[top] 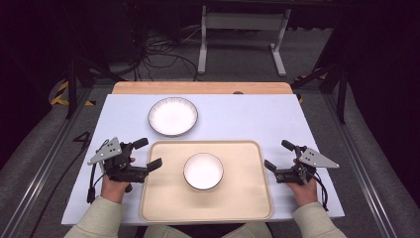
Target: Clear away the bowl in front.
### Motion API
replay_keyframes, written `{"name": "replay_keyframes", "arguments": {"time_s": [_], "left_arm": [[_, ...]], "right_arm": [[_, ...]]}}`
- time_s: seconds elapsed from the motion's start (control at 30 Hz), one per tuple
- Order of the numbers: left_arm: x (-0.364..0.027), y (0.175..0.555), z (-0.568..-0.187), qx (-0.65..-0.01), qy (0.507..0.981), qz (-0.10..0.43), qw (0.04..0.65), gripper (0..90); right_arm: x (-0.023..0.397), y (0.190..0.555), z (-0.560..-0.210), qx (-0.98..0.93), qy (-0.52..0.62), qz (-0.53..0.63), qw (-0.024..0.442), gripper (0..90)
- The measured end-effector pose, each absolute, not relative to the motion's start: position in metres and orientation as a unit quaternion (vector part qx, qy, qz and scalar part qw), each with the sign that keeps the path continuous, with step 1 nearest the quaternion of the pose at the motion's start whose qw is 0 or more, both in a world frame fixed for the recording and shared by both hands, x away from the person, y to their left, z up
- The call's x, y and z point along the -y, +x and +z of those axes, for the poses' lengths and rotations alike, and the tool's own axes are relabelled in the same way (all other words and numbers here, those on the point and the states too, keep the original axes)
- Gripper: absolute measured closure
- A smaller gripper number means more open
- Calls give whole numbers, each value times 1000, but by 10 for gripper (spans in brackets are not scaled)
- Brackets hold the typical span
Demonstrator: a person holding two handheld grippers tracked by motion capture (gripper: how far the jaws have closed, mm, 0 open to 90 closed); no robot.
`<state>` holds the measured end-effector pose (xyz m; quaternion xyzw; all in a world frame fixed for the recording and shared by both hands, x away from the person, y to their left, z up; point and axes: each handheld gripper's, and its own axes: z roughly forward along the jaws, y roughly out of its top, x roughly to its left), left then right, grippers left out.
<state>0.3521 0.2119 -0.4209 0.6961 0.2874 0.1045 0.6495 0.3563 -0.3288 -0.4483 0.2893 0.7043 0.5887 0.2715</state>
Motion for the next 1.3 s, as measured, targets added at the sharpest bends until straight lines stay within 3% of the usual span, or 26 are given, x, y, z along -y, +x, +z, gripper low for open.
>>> {"name": "replay_keyframes", "arguments": {"time_s": [0.6, 1.3], "left_arm": [[-235, 351, -451, -285, 715, 139, 624, 41], [-235, 349, -469, -288, 722, 136, 615, 44]], "right_arm": [[331, 353, -448, -705, 270, 594, 277, 0], [331, 354, -449, -706, 274, 593, 274, 0]]}}
